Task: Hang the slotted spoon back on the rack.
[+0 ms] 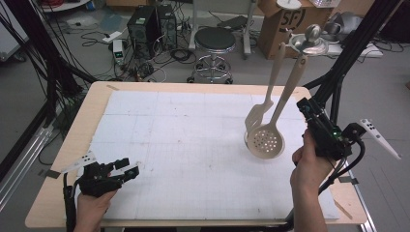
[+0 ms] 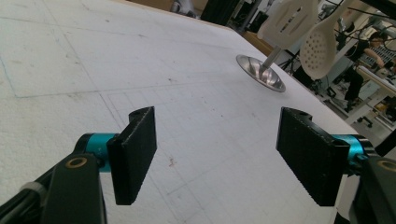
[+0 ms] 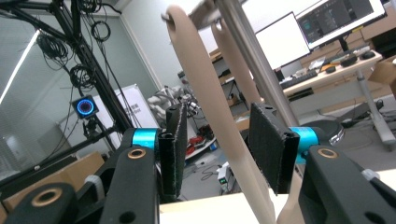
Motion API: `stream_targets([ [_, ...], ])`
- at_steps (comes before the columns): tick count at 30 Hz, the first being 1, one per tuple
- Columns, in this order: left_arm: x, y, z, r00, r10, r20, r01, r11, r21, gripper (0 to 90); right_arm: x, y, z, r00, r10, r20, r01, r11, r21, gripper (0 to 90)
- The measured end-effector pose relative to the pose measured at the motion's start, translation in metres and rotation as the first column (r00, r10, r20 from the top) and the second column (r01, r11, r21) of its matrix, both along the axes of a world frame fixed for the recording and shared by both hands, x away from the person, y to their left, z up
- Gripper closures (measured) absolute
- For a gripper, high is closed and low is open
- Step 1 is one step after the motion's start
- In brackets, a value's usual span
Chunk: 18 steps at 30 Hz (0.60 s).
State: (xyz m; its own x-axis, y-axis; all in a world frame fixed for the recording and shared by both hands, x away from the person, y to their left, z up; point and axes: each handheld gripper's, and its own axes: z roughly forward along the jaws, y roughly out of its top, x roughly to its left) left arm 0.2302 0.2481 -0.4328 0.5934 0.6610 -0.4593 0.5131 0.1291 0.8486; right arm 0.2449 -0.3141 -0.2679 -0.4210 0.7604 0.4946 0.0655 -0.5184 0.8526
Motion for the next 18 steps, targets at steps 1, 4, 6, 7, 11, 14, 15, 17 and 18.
stream_targets([
  [1,0.000,0.000,0.000,1.0000,0.001,-0.001,-0.001,1.0000,-0.003,29.4,0.001,-0.001,0.002,1.0000,-0.005,0.007,0.005,1.000,0.001,58.8],
  [4,0.000,0.000,0.000,1.0000,-0.001,-0.001,0.001,1.0000,-0.001,29.4,0.002,-0.004,0.006,0.9998,-0.015,0.012,0.015,1.000,0.013,64.8],
  [6,0.000,-0.001,0.000,1.0000,-0.003,-0.002,0.003,1.0000,-0.001,29.4,0.004,-0.006,0.008,0.9997,-0.020,0.016,0.020,1.000,0.020,67.5],
  [7,0.000,-0.001,0.000,1.0000,-0.002,-0.002,0.002,1.0000,-0.004,29.4,0.005,-0.007,0.009,0.9997,-0.019,0.018,0.019,1.000,0.026,68.3],
  [11,0.000,-0.001,0.000,1.0000,-0.003,-0.001,0.003,1.0000,-0.002,29.4,0.005,-0.011,0.013,0.9993,-0.028,0.023,0.027,0.999,0.035,71.6],
  [14,0.000,-0.001,0.000,1.0000,0.000,-0.001,0.000,1.0000,-0.006,29.4,0.004,-0.012,0.013,0.9993,-0.030,0.024,0.029,0.999,0.031,71.7],
  [15,0.000,-0.001,0.000,1.0000,-0.001,0.000,0.001,1.0000,-0.004,29.4,0.004,-0.013,0.012,0.9993,-0.028,0.027,0.027,0.999,0.028,70.4],
  [17,0.000,-0.001,0.000,1.0000,-0.002,0.005,0.002,1.0000,-0.003,29.4,0.004,-0.014,0.010,0.9994,-0.024,0.025,0.023,0.999,0.029,65.3],
  [18,0.000,-0.001,0.000,1.0000,-0.004,0.006,0.004,1.0000,-0.001,29.4,0.004,-0.015,0.008,0.9996,-0.019,0.021,0.019,1.000,0.023,61.5],
])
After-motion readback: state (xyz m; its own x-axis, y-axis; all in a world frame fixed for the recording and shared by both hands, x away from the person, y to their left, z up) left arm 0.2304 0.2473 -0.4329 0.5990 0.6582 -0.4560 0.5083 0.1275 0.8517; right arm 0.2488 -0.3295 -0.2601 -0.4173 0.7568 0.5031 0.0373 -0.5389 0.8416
